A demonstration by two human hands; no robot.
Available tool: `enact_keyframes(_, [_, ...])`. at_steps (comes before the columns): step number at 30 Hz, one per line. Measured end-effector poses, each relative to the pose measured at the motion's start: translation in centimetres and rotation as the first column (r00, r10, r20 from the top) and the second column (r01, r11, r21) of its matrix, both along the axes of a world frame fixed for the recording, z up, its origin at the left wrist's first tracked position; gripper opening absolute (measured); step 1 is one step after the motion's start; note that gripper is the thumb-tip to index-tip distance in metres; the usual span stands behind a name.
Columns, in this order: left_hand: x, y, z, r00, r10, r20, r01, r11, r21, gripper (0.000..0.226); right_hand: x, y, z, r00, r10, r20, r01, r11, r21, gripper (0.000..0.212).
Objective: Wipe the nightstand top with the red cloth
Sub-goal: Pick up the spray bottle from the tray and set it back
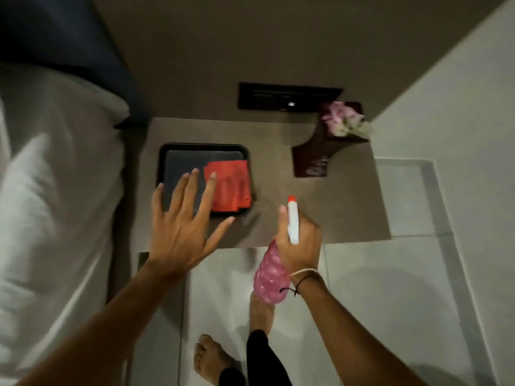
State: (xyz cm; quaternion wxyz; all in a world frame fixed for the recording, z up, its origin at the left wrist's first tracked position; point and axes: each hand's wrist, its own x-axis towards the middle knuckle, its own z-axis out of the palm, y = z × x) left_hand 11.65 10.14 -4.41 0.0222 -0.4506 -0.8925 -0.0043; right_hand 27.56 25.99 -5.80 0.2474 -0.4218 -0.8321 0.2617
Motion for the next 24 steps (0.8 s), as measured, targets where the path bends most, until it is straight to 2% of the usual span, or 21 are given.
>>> enact_keyframes(5, [3.5,3.5,-0.7,0.993,-0.103,0.05,0.106,0.993,-0.06,0.085,6.8,2.2,-0.9,0.993,-0.093,0.075,0.095,0.995,-0.012,0.033])
enact_keyframes(12, [4.2,5.1,-0.6,0.988,-0.142,0.061,0.147,0.985,-0.086,0.087,6.6,4.0,-0.6,0.991,-0.084,0.105,0.081,0.996,0.035,0.033])
enact_keyframes(19, [2.6,4.3,-0.6,0.995,-0.083,0.05,0.086,0.993,-0.079,0.087,3.7,4.3,-0.5,1.0,0.019,0.002,-0.019,0.999,-0.027,0.039])
enact_keyframes(24, [-1.1,0.8,0.0,0.999,0.027,0.046,-0.021,0.992,-0.127,0.088,-1.5,3.3,0.9,0.985,0.159,-0.067,-0.152,0.984,0.089,0.04])
